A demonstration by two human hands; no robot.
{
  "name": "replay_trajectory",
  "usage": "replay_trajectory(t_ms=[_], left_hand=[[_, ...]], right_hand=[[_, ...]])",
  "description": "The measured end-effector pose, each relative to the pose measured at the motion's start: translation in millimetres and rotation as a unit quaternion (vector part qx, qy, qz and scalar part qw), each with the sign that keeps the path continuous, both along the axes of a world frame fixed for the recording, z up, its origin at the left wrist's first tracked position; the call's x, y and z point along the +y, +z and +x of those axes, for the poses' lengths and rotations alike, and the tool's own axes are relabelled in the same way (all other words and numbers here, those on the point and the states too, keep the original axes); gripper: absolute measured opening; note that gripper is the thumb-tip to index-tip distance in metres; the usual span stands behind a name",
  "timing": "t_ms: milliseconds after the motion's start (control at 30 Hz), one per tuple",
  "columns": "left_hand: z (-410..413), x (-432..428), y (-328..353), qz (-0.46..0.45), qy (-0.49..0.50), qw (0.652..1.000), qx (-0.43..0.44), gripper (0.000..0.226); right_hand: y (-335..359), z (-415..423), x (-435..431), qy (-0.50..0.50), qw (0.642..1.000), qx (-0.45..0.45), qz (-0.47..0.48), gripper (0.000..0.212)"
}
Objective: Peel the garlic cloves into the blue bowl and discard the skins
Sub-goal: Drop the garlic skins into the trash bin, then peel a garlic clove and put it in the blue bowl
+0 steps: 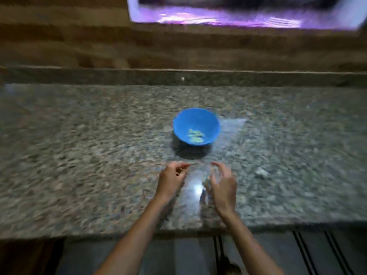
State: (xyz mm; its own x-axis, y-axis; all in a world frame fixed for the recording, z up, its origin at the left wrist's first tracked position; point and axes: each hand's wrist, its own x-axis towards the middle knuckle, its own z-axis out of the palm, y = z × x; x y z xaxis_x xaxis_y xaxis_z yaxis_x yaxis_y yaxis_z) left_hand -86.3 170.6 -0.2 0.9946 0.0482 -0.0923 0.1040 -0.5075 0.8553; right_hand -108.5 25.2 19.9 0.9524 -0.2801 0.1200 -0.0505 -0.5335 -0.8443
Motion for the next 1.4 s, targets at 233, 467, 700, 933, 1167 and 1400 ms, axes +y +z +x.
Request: replay_trajectory(t_ms=[233, 467, 700, 933, 1167, 1400], left_hand=[[32, -99, -15, 0.134, -0.045, 0.990, -0.019, 0.022], [34, -116, -1, 0.252, -0.048, 0.960, -0.110, 0.009], [116, -76, 62, 0.249, 0.124, 0.958, -0.070, 0.024], [47, -150, 61, -0.085, 0.072, 0.992, -0.050, 0.028], [32, -166, 20, -0.234, 0.049, 0.967, 0.083, 0.030], [30, -158, 3, 0.083, -0.080, 0.991, -0.067, 0.026]], right_hand=[[-18, 27, -162, -0.090, 0.985, 0.072, -0.126, 0.043], [-36, 37, -199, 0.081, 0.978, 0.132, -0.140, 0.032], [-22, 47, -193, 0.068, 0.987, 0.142, 0.022, 0.027], [3, 35, -165, 0.044, 0.853, 0.233, 0.465, 0.018], [4, 37, -144, 0.056, 0.872, 0.245, 0.419, 0.014], [-3, 49, -141, 0.011, 0.922, 0.220, 0.317, 0.012]])
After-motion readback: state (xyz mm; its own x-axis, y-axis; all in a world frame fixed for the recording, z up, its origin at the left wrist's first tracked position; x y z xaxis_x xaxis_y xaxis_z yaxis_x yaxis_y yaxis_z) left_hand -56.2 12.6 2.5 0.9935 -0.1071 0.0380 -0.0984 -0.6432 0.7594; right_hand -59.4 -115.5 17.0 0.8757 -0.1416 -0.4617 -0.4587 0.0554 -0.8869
